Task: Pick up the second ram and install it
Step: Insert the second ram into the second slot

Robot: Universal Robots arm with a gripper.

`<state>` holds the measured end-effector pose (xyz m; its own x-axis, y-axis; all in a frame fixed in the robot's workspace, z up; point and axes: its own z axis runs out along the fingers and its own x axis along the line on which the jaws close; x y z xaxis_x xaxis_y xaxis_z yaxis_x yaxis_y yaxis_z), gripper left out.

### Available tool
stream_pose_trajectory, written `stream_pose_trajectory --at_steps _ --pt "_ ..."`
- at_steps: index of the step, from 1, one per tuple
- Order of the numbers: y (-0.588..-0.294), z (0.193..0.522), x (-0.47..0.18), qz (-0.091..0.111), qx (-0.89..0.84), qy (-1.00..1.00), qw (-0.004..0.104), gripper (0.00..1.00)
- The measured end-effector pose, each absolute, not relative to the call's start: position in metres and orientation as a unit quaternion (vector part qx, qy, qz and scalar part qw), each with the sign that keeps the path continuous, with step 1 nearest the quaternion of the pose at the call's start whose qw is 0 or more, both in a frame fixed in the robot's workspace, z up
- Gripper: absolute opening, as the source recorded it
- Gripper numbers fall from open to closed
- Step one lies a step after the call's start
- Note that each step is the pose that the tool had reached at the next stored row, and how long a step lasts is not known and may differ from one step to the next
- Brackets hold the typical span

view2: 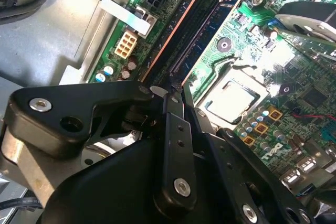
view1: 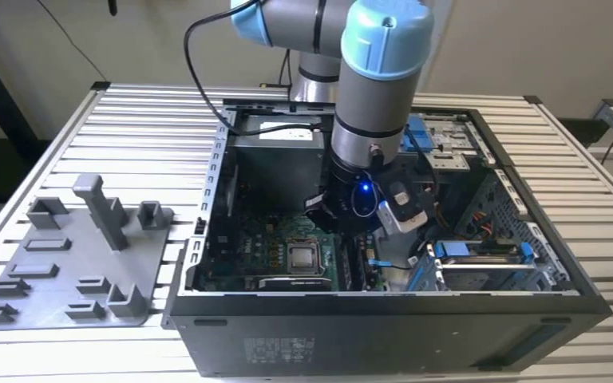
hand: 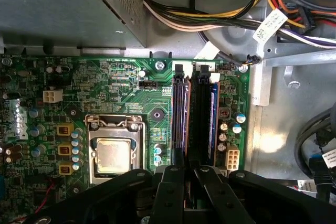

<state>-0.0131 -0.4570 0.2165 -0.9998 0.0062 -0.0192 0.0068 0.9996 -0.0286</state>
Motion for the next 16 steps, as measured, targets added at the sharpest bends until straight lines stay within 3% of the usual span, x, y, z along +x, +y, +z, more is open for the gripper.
stream_pose_trajectory --at_steps 16 --pt "-0.4570 0.2148 -0.0131 -0.015 0.029 0.999 0.009 0.14"
